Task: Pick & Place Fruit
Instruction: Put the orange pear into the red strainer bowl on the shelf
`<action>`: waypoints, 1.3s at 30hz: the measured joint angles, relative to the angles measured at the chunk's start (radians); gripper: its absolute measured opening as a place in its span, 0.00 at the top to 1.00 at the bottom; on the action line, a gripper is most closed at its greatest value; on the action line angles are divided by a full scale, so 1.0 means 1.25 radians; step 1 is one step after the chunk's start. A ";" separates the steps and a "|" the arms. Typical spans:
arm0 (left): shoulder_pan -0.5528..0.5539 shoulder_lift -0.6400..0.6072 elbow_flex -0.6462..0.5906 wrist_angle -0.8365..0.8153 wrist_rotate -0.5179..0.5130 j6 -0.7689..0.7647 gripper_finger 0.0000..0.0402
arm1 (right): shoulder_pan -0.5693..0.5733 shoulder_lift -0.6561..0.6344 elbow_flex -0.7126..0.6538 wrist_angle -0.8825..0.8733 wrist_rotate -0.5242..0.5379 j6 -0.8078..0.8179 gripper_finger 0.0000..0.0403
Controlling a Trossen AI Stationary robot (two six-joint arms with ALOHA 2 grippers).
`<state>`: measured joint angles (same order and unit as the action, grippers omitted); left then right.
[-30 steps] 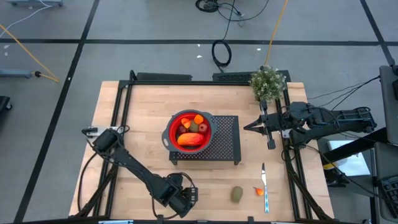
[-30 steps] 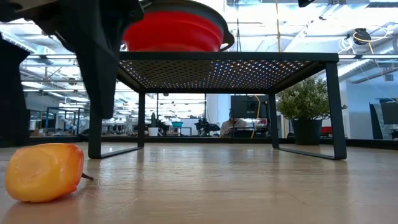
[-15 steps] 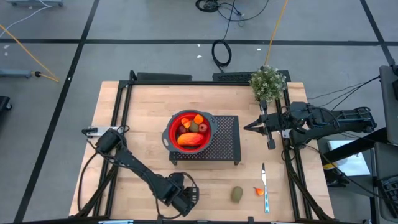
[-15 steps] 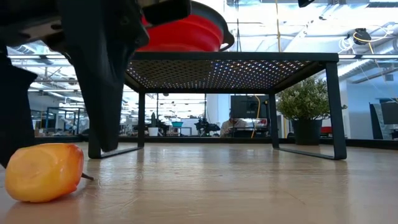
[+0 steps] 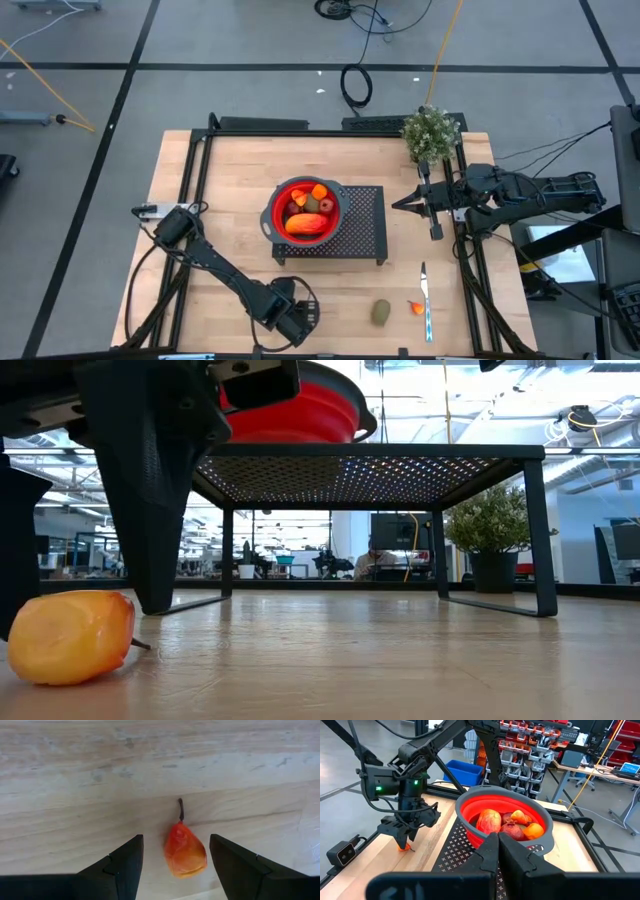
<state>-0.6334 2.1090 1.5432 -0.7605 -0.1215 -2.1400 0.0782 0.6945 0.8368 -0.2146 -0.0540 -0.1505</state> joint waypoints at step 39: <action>0.003 0.037 0.002 0.089 0.057 0.015 0.81 | 0.000 0.000 0.000 0.000 0.000 -0.015 0.99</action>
<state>-0.6300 2.1551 1.5452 -0.6495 -0.0499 -2.1218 0.0780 0.6941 0.8371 -0.2142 -0.0540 -0.1690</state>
